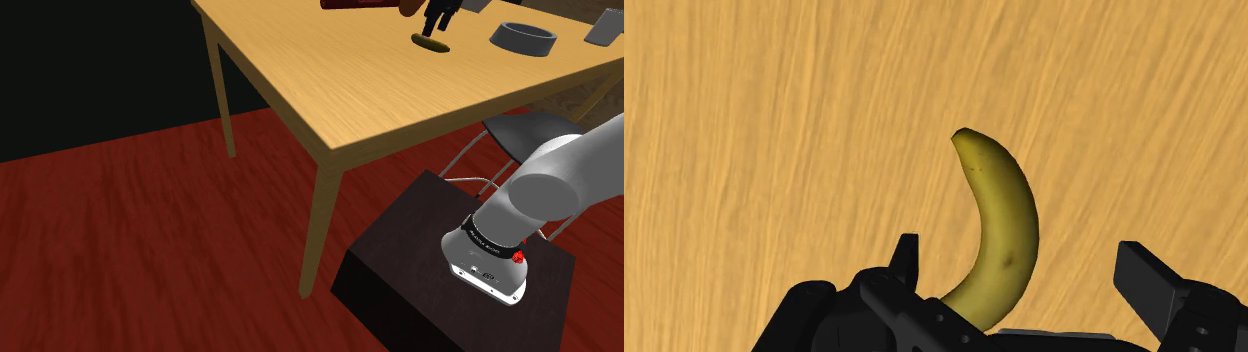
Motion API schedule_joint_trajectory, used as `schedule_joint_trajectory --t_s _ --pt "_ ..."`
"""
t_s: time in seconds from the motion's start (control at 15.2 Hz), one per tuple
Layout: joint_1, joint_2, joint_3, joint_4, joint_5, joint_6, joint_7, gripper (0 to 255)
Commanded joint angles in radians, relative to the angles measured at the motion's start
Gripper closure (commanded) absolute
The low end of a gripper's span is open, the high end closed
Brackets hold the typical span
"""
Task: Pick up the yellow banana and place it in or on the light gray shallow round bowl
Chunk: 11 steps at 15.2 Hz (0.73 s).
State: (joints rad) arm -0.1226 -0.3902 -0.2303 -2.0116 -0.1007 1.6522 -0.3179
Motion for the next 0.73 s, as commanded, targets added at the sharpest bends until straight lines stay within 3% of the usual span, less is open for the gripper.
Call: schedule_joint_trajectory --t_s 0.0,0.53,0.59,0.66 --pt "-0.001 -0.002 -0.002 -0.032 -0.001 0.030 0.001 0" --pt "-0.001 -0.003 -0.002 -0.040 -0.002 0.038 0.001 0" --pt "-0.001 -0.003 -0.002 -0.040 -0.002 0.038 0.001 255" --pt "-0.001 -0.003 -0.002 -0.040 -0.002 0.038 0.001 255"
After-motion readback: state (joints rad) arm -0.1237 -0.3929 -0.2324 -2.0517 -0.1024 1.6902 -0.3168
